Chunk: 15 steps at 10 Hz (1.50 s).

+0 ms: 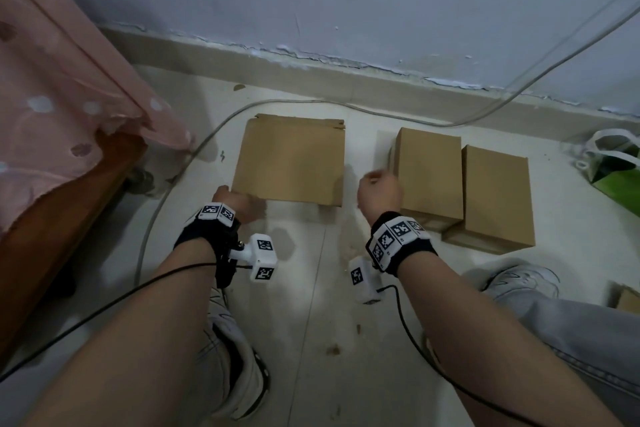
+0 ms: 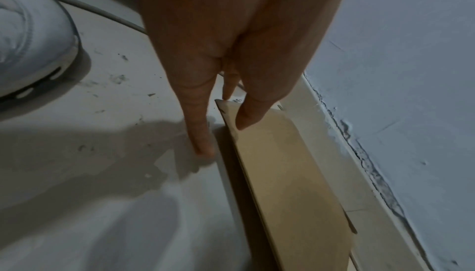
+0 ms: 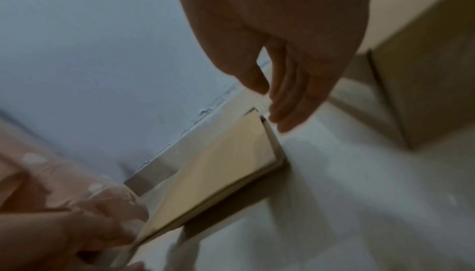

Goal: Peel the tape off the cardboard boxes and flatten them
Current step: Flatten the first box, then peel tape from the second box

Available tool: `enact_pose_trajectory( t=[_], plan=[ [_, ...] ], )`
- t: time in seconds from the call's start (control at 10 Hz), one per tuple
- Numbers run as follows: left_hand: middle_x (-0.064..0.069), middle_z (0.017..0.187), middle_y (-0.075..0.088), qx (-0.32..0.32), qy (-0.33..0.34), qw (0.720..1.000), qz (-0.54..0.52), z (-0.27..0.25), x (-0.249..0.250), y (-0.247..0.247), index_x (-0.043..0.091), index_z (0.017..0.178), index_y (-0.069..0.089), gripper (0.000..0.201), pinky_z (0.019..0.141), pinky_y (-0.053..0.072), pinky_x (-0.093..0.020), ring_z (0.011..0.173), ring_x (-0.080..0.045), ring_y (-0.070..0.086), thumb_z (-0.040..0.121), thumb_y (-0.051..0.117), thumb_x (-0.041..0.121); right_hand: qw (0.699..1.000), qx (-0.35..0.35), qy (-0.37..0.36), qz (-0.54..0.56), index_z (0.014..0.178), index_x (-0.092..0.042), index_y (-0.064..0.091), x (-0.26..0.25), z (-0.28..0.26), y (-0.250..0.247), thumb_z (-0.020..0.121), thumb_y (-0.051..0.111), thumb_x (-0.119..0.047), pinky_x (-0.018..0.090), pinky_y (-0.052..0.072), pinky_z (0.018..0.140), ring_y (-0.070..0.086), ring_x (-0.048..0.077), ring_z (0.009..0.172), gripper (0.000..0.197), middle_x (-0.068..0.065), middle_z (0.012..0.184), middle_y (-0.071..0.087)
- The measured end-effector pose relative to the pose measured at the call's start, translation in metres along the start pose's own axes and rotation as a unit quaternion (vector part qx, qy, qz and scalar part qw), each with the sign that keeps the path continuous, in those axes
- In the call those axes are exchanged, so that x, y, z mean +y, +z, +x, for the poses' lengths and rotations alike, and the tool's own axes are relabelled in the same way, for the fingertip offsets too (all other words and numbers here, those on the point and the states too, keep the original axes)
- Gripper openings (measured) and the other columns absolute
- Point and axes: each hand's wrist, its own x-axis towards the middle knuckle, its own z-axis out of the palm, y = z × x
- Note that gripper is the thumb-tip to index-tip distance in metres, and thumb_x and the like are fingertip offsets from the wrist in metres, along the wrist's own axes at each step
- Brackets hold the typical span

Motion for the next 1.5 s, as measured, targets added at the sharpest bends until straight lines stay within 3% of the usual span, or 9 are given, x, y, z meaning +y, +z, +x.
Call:
enact_pose_trajectory(
  t=[0.2,0.4,0.5,0.7,0.9,1.2,1.3,1.4,1.5],
  plan=[
    [-0.021,0.13,0.059,-0.006,-0.002,0.992,0.129,-0.078,0.033,0.004,-0.001,0.132,0.051,0.041,0.093,0.054,-0.036,0.11,-0.031,0.063,0.096,0.054,0.018,0.976,0.137,-0.017,-0.171,0.132,-0.004,0.043,0.002,0.027,-0.065,0.092,0.054,-0.026,0.043,0.043,0.097,0.042,0.037,0.124,0.047,0.022,0.135,0.045],
    [-0.022,0.124,0.06,0.009,0.077,0.97,0.231,-0.044,0.023,0.011,0.0,0.124,0.055,0.037,0.093,0.051,-0.037,0.112,-0.037,0.06,0.089,0.052,0.013,0.915,-0.044,0.114,-0.385,0.157,-0.022,-0.001,0.026,0.046,-0.075,0.082,0.06,-0.066,0.061,-0.001,0.119,-0.009,0.042,0.149,0.106,0.02,0.162,-0.013],
    [-0.027,0.123,0.06,0.038,0.058,0.995,0.075,-0.035,0.021,0.017,-0.005,0.124,0.056,0.047,0.094,0.052,-0.052,0.113,-0.043,0.059,0.083,0.053,0.018,0.902,-0.041,0.109,-0.416,0.155,-0.036,-0.007,0.03,0.04,-0.068,0.073,0.059,-0.079,0.062,-0.008,0.117,-0.01,0.047,0.148,0.113,0.028,0.158,-0.02],
    [-0.02,0.129,0.054,0.032,0.099,0.989,0.106,-0.065,0.039,0.027,0.008,0.138,0.039,0.065,0.093,0.051,-0.053,0.114,-0.041,0.058,0.076,0.054,0.025,0.925,-0.031,0.114,-0.361,0.153,-0.032,0.002,0.014,0.031,-0.057,0.073,0.073,-0.062,0.063,0.003,0.118,0.007,0.056,0.144,0.111,0.039,0.155,-0.01],
    [-0.011,0.088,0.06,-0.066,0.066,0.996,0.003,-0.126,0.05,0.036,0.007,0.102,0.063,0.022,0.069,0.056,-0.038,0.068,-0.024,0.058,0.092,0.044,0.004,0.951,-0.067,0.114,-0.278,0.154,-0.028,0.007,-0.003,0.021,-0.083,0.066,0.067,-0.069,0.057,0.039,0.107,0.036,0.047,0.135,0.115,0.024,0.153,0.025],
    [-0.004,0.117,0.063,-0.251,0.113,0.952,0.137,-0.205,0.038,0.066,0.034,0.134,0.049,0.051,0.084,0.057,-0.037,0.102,-0.025,0.064,0.091,0.062,0.01,0.973,-0.187,0.136,-0.019,0.114,-0.01,0.06,-0.028,-0.025,-0.14,0.068,0.06,-0.069,0.038,0.049,0.086,0.061,0.029,0.098,0.075,0.013,0.11,0.063],
    [-0.002,0.13,0.058,-0.282,0.162,0.927,0.187,-0.233,0.064,0.054,0.042,0.125,0.052,0.035,0.088,0.055,-0.044,0.109,-0.026,0.061,0.096,0.06,0.025,0.959,-0.229,0.161,0.044,0.123,-0.018,0.063,-0.027,-0.017,-0.154,0.052,0.075,-0.067,0.046,0.041,0.09,0.064,0.034,0.1,0.088,0.008,0.121,0.068],
    [-0.005,0.075,0.067,-0.343,0.137,0.92,0.131,-0.27,0.089,0.032,0.023,0.096,0.064,0.055,0.063,0.056,-0.033,0.062,-0.018,0.063,0.094,0.031,0.067,0.941,-0.306,0.141,0.042,0.121,-0.019,0.063,-0.052,-0.063,-0.171,0.065,0.072,-0.057,0.05,0.048,0.086,0.063,0.039,0.093,0.068,0.009,0.117,0.067],
    [-0.009,0.067,0.064,-0.319,0.102,0.941,0.048,-0.28,0.092,0.002,0.014,0.113,0.063,0.087,0.049,0.053,-0.029,0.049,-0.02,0.063,0.082,0.018,0.083,0.9,-0.42,0.113,0.044,0.125,-0.025,0.057,-0.058,-0.093,-0.176,0.078,0.061,-0.056,0.049,0.05,0.085,0.064,0.042,0.089,0.056,0.027,0.105,0.066]
  ],
)
